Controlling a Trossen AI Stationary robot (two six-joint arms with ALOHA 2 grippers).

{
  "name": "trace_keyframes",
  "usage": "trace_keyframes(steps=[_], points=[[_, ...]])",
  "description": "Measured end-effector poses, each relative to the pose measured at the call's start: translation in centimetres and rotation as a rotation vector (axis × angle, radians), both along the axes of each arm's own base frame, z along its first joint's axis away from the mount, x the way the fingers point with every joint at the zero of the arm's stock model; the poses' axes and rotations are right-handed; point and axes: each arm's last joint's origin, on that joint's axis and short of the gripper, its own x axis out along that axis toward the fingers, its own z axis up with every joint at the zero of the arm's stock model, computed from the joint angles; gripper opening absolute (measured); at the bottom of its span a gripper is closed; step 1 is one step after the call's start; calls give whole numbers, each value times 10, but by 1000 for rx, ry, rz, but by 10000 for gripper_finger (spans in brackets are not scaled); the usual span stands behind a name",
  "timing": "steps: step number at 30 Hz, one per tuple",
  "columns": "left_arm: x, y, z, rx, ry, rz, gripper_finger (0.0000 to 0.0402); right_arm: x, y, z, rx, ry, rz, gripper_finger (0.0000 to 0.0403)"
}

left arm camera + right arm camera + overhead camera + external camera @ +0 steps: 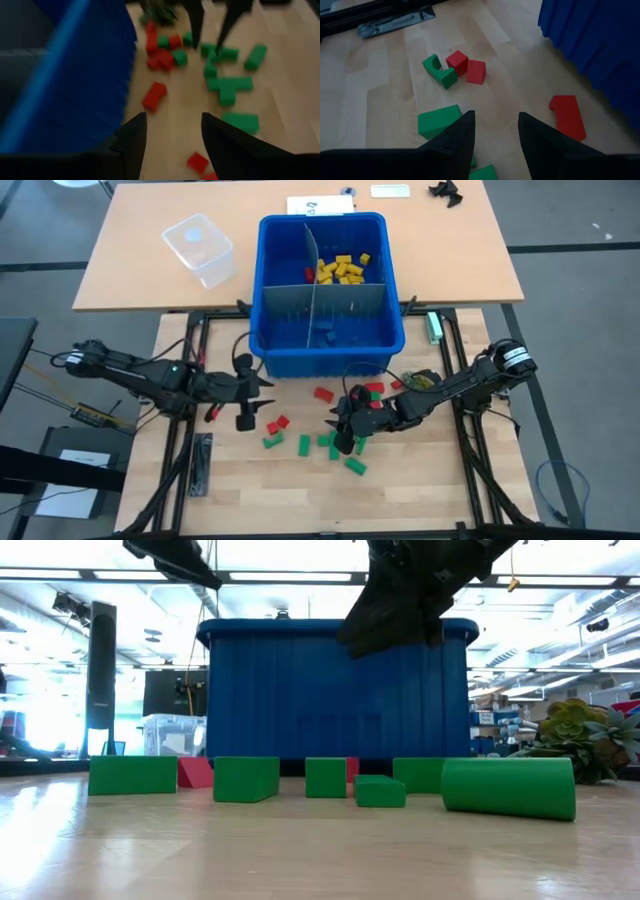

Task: Sort Items/Unsort Items

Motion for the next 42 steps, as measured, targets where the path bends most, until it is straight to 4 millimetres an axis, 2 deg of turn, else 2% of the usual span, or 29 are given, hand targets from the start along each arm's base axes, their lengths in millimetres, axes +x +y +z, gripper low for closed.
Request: trace_keyframes(steps=[10, 15, 32, 42], points=[[7, -4, -42, -14, 169, -57, 197, 0, 0, 0, 9, 8, 13, 151], [12, -6, -52, -12, 216, -66, 197, 0, 0, -1, 10, 9, 14, 151], [17, -7, -57, -6, 228, -69, 197, 0, 0, 0, 9, 7, 9, 154], [18, -7, -61, -43, 248, -27, 197, 0, 0, 0, 7, 6, 7, 214]])
